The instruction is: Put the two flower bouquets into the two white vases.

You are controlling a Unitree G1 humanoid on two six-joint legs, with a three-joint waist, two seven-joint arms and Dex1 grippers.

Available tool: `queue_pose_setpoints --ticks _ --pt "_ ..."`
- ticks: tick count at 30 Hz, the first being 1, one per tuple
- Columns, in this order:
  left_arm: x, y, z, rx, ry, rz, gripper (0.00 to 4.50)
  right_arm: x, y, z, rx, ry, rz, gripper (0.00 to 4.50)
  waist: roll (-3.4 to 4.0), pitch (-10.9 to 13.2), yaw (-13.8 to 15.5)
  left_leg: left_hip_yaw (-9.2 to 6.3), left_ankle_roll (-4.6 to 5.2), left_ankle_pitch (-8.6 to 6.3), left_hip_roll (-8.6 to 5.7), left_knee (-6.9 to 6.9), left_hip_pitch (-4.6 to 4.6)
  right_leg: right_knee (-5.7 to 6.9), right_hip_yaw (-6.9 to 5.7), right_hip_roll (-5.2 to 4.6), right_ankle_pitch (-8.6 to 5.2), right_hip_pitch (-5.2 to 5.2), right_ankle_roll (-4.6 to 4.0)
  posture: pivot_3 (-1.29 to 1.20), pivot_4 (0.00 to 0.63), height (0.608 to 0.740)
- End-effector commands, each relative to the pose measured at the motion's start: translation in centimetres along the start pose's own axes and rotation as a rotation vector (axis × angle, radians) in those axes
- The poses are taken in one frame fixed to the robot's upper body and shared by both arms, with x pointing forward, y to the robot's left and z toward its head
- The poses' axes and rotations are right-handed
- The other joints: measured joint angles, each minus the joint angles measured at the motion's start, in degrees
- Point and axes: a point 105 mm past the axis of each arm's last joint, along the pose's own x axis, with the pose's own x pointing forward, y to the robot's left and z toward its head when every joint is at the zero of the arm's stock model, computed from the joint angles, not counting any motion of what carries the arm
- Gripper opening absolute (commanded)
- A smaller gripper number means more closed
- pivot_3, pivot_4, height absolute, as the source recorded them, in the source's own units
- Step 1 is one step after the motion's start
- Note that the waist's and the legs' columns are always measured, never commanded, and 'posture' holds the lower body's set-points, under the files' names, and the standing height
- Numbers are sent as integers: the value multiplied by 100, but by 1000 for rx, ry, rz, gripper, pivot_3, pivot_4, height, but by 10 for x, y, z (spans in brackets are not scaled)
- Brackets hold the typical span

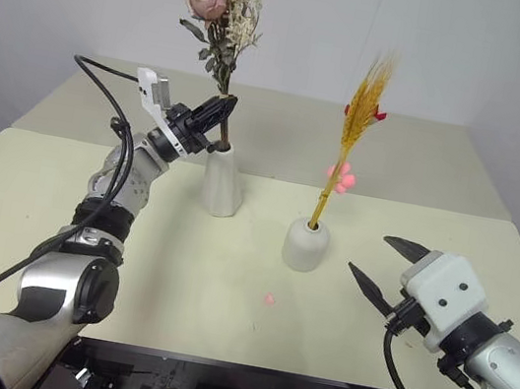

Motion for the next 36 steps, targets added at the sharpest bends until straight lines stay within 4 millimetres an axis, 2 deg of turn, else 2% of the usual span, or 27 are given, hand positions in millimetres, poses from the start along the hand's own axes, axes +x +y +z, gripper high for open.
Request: queue_pose_setpoints --ticks 1,5,11,15,20,23,27,34,36 --pt "3 -9 13 59 -43 -38 1115 -1 -4 5 -37 -24 -28 3421 0 0 -4 0 0 0 0 0 2 0 0 0 0 2 0 0 150 740" --pt "-4 -14 17 93 -40 -70 2403 -1 -4 3 -32 -23 -27 3421 0 0 -7 0 0 0 1 0 2 -1 0 1 0 2 0 0 150 740" --pt "-28 -8 18 117 11 -33 4339 0 -5 1 -21 -25 -32 3421 1 -1 -35 -1 0 0 2 -1 5 1 2 1 0 4 0 0 150 740" --pt "-39 -5 13 158 91 -23 4427 4 -5 -2 -14 -33 -18 3421 1 -1 -41 -2 0 0 3 -1 11 2 1 2 0 9 0 0 150 740" --pt "-21 -15 2 258 189 -62 4427 11 -8 -5 -21 -37 -13 3421 1 -1 30 -4 0 0 2 0 23 -5 -3 1 -1 27 2 0 150 740" --pt "-23 -21 -5 345 256 -120 4427 11 -10 -6 -19 -31 -25 3421 1 -1 37 -4 0 0 1 -1 21 -6 -3 1 -1 26 2 0 150 740" --pt "-38 -14 2 319 257 -103 4427 6 -8 -6 -19 -18 -37 3421 2 -1 -19 -3 1 -1 4 -5 21 -5 -1 4 -2 21 1 0 150 740" --pt "-97 13 32 305 270 11 4427 -7 -8 -8 -2 -4 -67 3421 4 -2 -117 0 1 -1 10 -10 35 2 6 7 -3 23 3 0 150 740" --pt "-108 16 41 308 274 20 4427 -10 -9 -9 10 3 -63 3421 4 -2 -100 0 1 -1 10 -9 37 2 4 6 -4 25 4 0 150 740"
